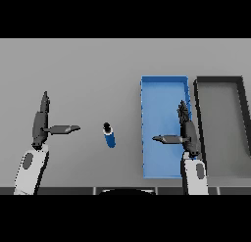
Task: Pick up the blue pipe and place it into the blue bin.
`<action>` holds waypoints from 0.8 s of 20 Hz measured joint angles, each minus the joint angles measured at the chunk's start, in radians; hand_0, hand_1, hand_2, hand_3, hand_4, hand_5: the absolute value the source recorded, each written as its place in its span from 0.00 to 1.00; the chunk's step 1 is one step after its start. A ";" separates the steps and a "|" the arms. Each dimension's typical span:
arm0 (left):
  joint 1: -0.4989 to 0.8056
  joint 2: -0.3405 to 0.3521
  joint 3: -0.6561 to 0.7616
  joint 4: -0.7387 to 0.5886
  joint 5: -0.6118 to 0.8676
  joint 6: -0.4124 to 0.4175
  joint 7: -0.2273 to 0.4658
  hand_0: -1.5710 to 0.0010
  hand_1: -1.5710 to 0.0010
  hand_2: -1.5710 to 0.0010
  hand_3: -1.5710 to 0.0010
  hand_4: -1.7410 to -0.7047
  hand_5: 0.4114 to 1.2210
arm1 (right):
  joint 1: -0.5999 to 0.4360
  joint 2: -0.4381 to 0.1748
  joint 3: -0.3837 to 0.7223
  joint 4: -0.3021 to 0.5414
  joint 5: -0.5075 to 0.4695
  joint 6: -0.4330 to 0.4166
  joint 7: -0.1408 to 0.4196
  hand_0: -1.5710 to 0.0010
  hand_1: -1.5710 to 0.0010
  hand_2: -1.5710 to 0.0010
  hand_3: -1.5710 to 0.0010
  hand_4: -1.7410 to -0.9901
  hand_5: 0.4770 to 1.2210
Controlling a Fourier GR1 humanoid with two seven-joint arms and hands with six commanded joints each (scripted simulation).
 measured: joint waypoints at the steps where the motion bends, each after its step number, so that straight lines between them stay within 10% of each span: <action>1: -0.001 -0.001 0.000 0.000 0.000 0.001 -0.004 1.00 1.00 1.00 1.00 0.54 0.24 | -0.001 -0.001 -0.001 0.001 -0.001 -0.001 0.001 1.00 1.00 1.00 1.00 0.65 0.16; 6: -0.011 -0.009 -0.006 -0.001 -0.009 0.011 -0.003 1.00 1.00 1.00 1.00 0.54 0.24 | -0.014 -0.008 -0.015 0.021 -0.011 0.005 0.001 1.00 1.00 1.00 1.00 0.65 0.16; 9: 0.026 0.125 -0.026 0.028 0.045 -0.252 -0.080 1.00 1.00 1.00 1.00 0.53 0.24 | 0.082 -0.121 0.063 -0.061 0.119 0.053 -0.084 1.00 1.00 1.00 1.00 0.66 0.16; 16: 0.062 0.187 -0.086 -0.017 0.034 -0.406 -0.157 1.00 1.00 1.00 1.00 0.55 0.22 | 0.105 -0.142 0.098 -0.120 0.151 0.070 -0.033 1.00 1.00 1.00 1.00 0.69 0.16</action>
